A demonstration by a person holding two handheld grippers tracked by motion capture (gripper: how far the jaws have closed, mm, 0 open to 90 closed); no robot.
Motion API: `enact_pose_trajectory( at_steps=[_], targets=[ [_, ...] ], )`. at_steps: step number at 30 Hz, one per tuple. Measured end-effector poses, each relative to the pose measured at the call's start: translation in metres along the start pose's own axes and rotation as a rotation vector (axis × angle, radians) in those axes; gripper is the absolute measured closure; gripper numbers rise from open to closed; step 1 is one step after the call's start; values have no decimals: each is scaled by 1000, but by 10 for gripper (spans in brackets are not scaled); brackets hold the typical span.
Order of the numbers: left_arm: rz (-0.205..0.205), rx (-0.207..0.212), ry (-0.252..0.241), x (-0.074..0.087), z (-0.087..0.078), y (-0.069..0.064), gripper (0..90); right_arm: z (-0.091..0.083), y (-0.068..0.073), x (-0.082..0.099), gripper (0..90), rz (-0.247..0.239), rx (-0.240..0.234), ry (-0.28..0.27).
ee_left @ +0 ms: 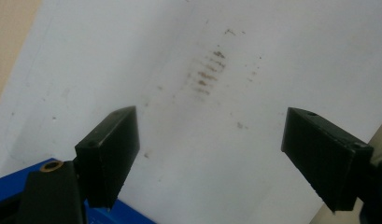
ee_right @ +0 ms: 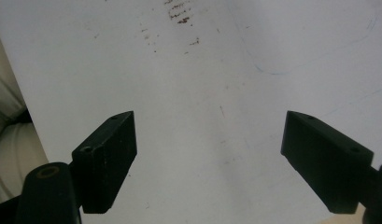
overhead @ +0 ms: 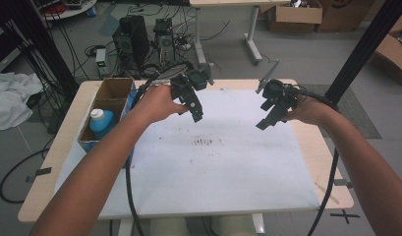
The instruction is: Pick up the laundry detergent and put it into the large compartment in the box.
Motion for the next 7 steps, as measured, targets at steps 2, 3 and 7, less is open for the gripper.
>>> enact_pose_trajectory(
  at_steps=[2,3,7],
  targets=[
    [-1,0,1,1,0,1,200,0,0,0,184,0,0,-1],
    [0,-3,1,1,1,1,200,0,0,0,184,1,0,0],
    [-3,-2,-1,1,0,2,201,-1,0,0,184,-1,2,-4]
  ],
)
Point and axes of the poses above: each handheld gripper's, and its own axes: z roughly forward along the jaws, x roughly out of its underside, y roughly to its left, the point moved 7 cm from there along z, roughly forward along the jaws, and after that the axes turned 11 degrees about -x, right-handed, at the moved point
